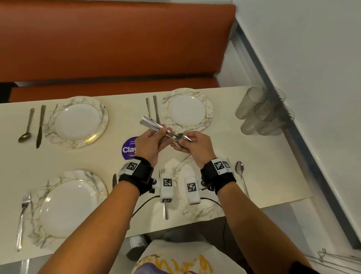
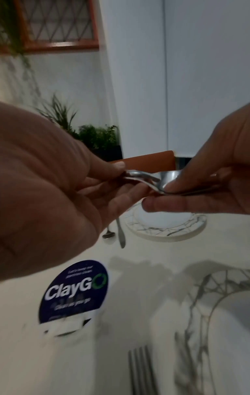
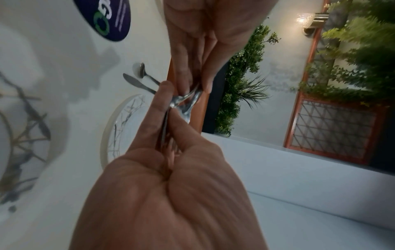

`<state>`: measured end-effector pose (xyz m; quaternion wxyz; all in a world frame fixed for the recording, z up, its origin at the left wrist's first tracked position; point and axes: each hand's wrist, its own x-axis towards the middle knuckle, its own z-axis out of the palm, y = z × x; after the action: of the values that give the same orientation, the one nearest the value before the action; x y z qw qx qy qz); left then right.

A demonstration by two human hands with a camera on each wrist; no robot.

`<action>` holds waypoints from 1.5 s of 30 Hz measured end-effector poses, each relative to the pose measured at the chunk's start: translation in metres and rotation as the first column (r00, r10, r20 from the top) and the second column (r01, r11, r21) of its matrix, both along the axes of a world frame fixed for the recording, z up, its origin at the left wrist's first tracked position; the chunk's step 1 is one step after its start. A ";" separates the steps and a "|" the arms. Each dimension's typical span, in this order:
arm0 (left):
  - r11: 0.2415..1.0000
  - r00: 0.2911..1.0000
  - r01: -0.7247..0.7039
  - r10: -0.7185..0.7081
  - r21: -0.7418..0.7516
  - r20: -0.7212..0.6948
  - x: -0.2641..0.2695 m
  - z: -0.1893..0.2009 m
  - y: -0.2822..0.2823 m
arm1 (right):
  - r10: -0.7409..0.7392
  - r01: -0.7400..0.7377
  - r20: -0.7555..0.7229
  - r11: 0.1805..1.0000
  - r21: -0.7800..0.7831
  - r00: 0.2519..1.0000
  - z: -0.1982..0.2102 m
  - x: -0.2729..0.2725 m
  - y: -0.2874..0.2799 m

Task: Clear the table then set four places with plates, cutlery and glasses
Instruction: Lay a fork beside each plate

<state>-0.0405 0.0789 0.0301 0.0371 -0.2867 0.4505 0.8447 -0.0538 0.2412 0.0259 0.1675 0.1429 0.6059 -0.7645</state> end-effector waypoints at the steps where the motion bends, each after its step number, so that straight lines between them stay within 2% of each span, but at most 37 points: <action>1: 1.000 1.000 0.008 -0.008 -0.022 0.012 -0.008 -0.002 0.011 | 0.016 -0.016 0.008 1.000 0.025 1.000 -0.004 -0.009 0.008; 3: 0.997 0.999 0.012 -0.009 -0.083 0.036 -0.022 -0.003 0.026 | 0.122 -0.108 -0.041 0.960 0.258 0.992 -0.013 -0.027 0.025; 5: 0.983 0.998 0.059 -0.053 -0.176 0.038 -0.031 -0.002 0.037 | 0.290 -0.181 -0.119 0.816 0.549 0.950 -0.017 -0.041 0.038; 7: 0.951 0.991 0.136 -0.130 -0.277 0.040 -0.044 -0.002 0.050 | 0.404 -0.214 -0.154 0.727 0.653 0.902 -0.017 -0.056 0.049; 10: 0.905 0.982 0.187 -0.185 -0.383 0.042 -0.062 -0.001 0.065 | 0.471 -0.228 -0.198 0.701 0.676 0.860 -0.016 -0.079 0.061; 13: 0.877 0.982 0.180 -0.184 -0.445 0.034 -0.081 0.002 0.075 | 0.457 -0.213 -0.244 0.739 0.639 0.855 -0.016 -0.104 0.076; 15: 0.869 0.986 0.160 -0.162 -0.468 0.037 -0.090 0.004 0.077 | 0.403 -0.195 -0.246 0.786 0.587 0.882 -0.020 -0.122 0.088; 18: 0.855 0.987 0.155 -0.148 -0.494 0.054 -0.099 -0.001 0.074 | 0.234 -0.078 -0.224 0.836 0.543 0.946 -0.041 -0.157 0.108; 21: 0.838 0.986 0.167 -0.153 -0.519 0.069 -0.096 -0.013 0.065 | 0.092 0.040 -0.168 0.759 0.650 0.981 -0.070 -0.184 0.120; 24: 0.824 0.985 0.168 -0.126 -0.542 0.114 -0.089 -0.023 0.056 | -0.009 0.050 -0.060 0.692 0.720 0.998 -0.101 -0.202 0.124; 29: 0.841 0.980 0.162 -0.077 -0.516 0.182 -0.073 -0.032 0.042 | 0.029 -0.039 0.027 0.597 0.801 0.999 -0.131 -0.219 0.128; 37: 0.860 0.976 0.161 -0.066 -0.485 0.207 -0.074 -0.038 0.039 | -0.010 -0.060 0.081 0.592 0.804 0.997 -0.142 -0.247 0.130; 45: 0.864 0.975 0.158 -0.061 -0.478 0.211 -0.075 -0.042 0.033 | -0.114 0.005 0.084 0.624 0.782 0.990 -0.146 -0.260 0.126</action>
<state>-0.1159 0.1123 -0.0116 0.0535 -0.3395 0.6605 0.6675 -0.3135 0.3667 -0.1204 0.1015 0.2692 0.8599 -0.4217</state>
